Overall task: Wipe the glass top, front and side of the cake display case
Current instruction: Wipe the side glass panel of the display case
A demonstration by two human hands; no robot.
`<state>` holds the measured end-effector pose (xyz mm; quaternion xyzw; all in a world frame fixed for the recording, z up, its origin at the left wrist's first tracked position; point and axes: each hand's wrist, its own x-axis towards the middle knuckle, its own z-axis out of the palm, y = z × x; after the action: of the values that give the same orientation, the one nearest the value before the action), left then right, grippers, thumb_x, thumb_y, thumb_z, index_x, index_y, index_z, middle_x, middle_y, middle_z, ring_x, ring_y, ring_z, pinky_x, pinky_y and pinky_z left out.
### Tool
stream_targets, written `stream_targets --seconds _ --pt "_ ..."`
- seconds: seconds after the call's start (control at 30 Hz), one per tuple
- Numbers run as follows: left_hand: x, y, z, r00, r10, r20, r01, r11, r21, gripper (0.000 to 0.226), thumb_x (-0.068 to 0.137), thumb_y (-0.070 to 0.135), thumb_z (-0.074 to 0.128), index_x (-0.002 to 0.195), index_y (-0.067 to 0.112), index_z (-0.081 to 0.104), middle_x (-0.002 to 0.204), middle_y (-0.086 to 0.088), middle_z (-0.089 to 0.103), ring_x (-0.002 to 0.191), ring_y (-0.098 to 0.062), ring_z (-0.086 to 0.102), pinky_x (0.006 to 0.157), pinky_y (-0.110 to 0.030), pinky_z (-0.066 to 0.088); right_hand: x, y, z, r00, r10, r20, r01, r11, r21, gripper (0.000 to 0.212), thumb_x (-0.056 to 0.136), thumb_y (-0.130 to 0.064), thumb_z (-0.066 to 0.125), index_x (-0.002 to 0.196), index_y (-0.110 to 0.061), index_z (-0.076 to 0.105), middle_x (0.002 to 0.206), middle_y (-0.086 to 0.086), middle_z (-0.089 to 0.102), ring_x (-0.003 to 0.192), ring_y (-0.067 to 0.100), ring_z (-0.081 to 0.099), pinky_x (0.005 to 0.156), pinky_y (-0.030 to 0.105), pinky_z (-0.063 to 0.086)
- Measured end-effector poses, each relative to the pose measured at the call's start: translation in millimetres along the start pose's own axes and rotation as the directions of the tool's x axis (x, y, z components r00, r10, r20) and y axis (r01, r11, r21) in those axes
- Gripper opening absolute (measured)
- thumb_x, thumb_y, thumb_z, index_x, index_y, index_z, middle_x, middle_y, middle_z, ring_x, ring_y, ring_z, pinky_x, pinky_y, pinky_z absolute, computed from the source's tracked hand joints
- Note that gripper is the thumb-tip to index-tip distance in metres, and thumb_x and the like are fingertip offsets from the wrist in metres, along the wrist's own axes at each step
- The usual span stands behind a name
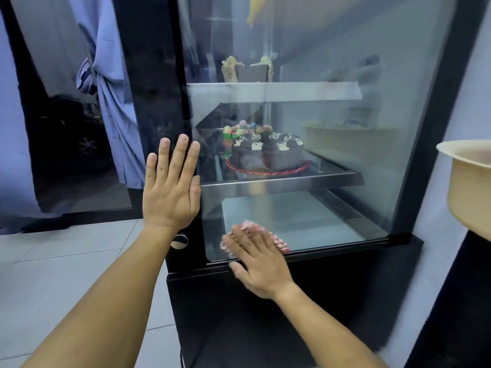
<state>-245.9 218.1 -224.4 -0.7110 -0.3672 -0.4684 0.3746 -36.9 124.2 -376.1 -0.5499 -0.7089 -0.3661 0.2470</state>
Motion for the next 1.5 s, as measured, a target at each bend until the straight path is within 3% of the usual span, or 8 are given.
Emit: stream_targets --seconds 0.23,0.43,0.67,0.87,1.13,1.23,1.4,1.5 --pt "-2 -2 3 1.0 -0.005 -0.015 0.005 1.0 -0.029 0.061 0.11 0.035 0.021 0.168 0.02 0.01 0.175 -0.001 0.0 0.161 -0.026 -0.007 0.131 -0.046 -0.002 -2 24 4 0.939 0.297 -0.175 -0.289 0.955 0.072 0.061 0.11 -0.037 0.029 0.166 -0.034 0.005 0.174 -0.006 -0.004 0.161 0.023 -0.005 0.13 0.045 -0.001" --pt "-2 0 4 1.0 -0.012 -0.024 0.011 1.0 -0.024 0.061 0.11 0.036 0.021 0.168 0.019 0.011 0.174 -0.003 0.002 0.161 -0.026 -0.007 0.13 -0.047 -0.003 39 29 -4 0.191 0.97 -0.152 -0.794 0.244 0.557 0.059 0.11 -0.04 0.019 0.163 -0.024 0.002 0.173 0.008 0.002 0.159 0.042 0.002 0.126 0.061 0.011" --pt "-2 -3 5 0.999 0.007 -0.039 -0.008 1.0 -0.021 0.061 0.111 0.035 0.022 0.168 0.02 0.01 0.175 -0.002 0.001 0.161 -0.027 -0.006 0.131 -0.047 -0.002 16 -10 18 0.92 0.349 -0.179 -0.324 0.933 0.153 0.055 0.112 -0.037 0.011 0.166 -0.03 0.008 0.174 0.0 -0.003 0.161 0.027 -0.006 0.129 0.048 0.001" --pt "-2 2 6 0.999 -0.014 -0.045 0.014 1.0 0.0 0.061 0.11 0.034 0.022 0.168 0.018 0.011 0.175 -0.004 0.002 0.161 -0.026 -0.008 0.131 -0.047 -0.003 40 38 -5 0.032 0.993 -0.117 -0.773 0.099 0.626 0.059 0.108 -0.042 0.015 0.163 -0.022 0.011 0.172 0.009 0.011 0.159 0.04 0.007 0.128 0.051 0.008" --pt "-2 0 3 0.999 -0.007 -0.033 0.007 1.0 0.001 0.062 0.109 0.034 0.024 0.168 0.018 0.012 0.175 -0.004 0.002 0.161 -0.025 -0.009 0.13 -0.044 -0.006 23 -40 18 0.945 0.27 -0.186 -0.249 0.96 0.128 0.058 0.112 -0.037 0.016 0.166 -0.027 0.0 0.174 0.001 -0.011 0.16 0.027 -0.007 0.129 0.046 -0.001" --pt "-4 1 5 0.999 -0.01 -0.041 0.01 1.0 0.007 0.061 0.11 0.034 0.022 0.168 0.017 0.013 0.174 -0.004 0.003 0.161 -0.025 -0.009 0.13 -0.045 -0.005 -3 47 15 0.876 0.421 -0.238 -0.408 0.907 0.103 0.058 0.111 -0.037 0.015 0.166 -0.028 0.0 0.173 -0.001 -0.011 0.16 0.027 -0.009 0.13 0.045 -0.004" --pt "-3 1 5 0.999 -0.01 -0.049 0.01 1.0 0.005 0.061 0.11 0.034 0.023 0.168 0.017 0.012 0.174 -0.003 0.002 0.161 -0.025 -0.009 0.131 -0.045 -0.004 -2 83 3 0.21 0.957 -0.202 -0.816 0.286 0.503 0.058 0.111 -0.036 0.022 0.165 -0.022 0.004 0.173 0.008 0.006 0.159 0.04 0.005 0.125 0.061 0.015" --pt "-3 1 6 0.998 -0.008 -0.057 0.009 1.0 0.017 0.061 0.11 0.034 0.024 0.168 0.018 0.013 0.174 -0.003 0.003 0.161 -0.025 -0.008 0.131 -0.044 -0.004 17 28 4 0.534 0.812 -0.237 -0.722 0.584 0.372 0.06 0.111 -0.042 0.015 0.165 -0.024 -0.004 0.173 0.006 -0.008 0.159 0.041 -0.002 0.127 0.058 0.006"
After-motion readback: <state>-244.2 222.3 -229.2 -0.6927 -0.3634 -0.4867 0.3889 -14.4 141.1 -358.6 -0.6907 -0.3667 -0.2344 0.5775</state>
